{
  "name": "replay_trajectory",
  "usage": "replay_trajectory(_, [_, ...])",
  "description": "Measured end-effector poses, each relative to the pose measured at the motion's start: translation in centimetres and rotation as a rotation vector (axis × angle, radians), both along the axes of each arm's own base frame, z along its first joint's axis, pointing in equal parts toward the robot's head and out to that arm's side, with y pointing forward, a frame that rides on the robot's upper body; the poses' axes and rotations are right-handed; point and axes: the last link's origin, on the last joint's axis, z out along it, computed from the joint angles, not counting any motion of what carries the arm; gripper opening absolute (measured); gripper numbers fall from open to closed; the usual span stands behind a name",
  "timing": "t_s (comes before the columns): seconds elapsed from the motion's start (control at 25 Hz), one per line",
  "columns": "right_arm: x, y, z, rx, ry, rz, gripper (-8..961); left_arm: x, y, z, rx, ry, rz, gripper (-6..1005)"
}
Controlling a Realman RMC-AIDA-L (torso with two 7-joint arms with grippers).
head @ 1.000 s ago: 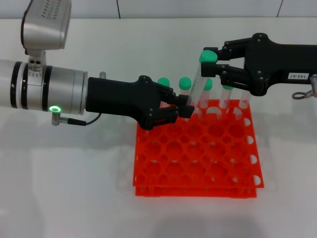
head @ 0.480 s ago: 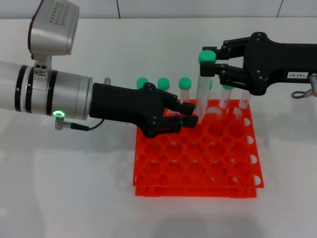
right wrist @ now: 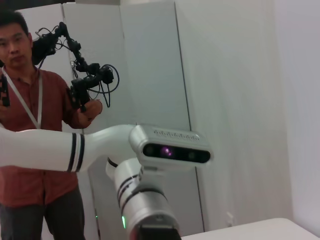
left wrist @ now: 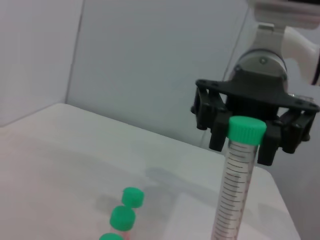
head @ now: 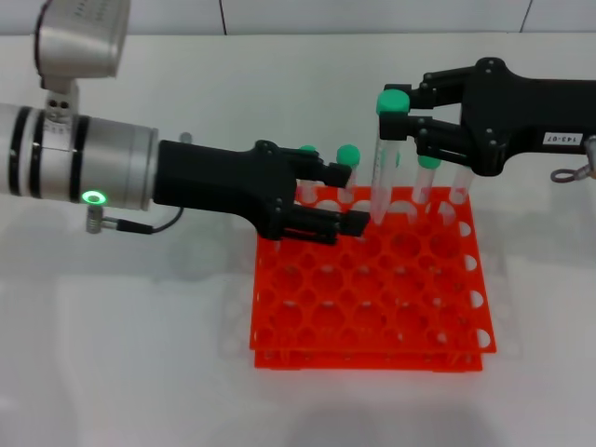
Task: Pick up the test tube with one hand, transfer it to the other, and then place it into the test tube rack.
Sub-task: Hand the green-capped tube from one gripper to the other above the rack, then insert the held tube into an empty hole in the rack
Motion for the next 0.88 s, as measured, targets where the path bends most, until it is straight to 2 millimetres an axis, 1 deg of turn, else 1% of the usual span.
replay_trajectory(0.12, [0.1, 0.0, 0.1, 0.003, 0.001, -0.004, 264, 0.0, -0.3, 1.4, 0.008, 0.006, 0.003, 605])
replay_trajectory(0.28, [0.3, -0.1, 0.2, 0.004, 0.010, -0.010, 264, -0.5, -1.2, 3.8, 0.015, 0.030, 0.029, 758])
replay_trajectory(0.36, [0.3, -0.2, 0.2, 0.005, 0.020, -0.012, 264, -0.8, -1.9, 5.4, 0.035, 0.047, 0.058, 835])
replay_trajectory(0.4, [0.3, -0.3, 0.2, 0.005, 0.024, -0.011, 264, -1.0, -2.1, 6.0, 0.046, 0.054, 0.066, 847])
replay_trajectory(0.44, [0.4, -0.4, 0.2, 0.006, 0.025, -0.010, 264, -1.1, -2.6, 7.2, 0.069, 0.061, 0.082, 858])
replay_trajectory(0.52, [0.4, -0.5, 0.2, 0.006, 0.031, -0.007, 264, -1.7, -3.3, 9.0, 0.093, 0.070, 0.119, 881])
replay_trajectory(0.64, [0.3, -0.7, -0.1, 0.000, 0.041, -0.003, 264, -2.7, -4.3, 10.8, 0.093, 0.090, 0.184, 889])
replay_trajectory(0.72, [0.3, -0.7, -0.2, -0.002, 0.042, 0.000, 264, -3.8, -5.0, 11.9, 0.081, 0.118, 0.237, 886])
replay_trajectory(0.88, [0.4, -0.8, -0.6, -0.004, 0.039, -0.002, 264, -6.0, -6.2, 12.7, 0.061, 0.217, 0.336, 884])
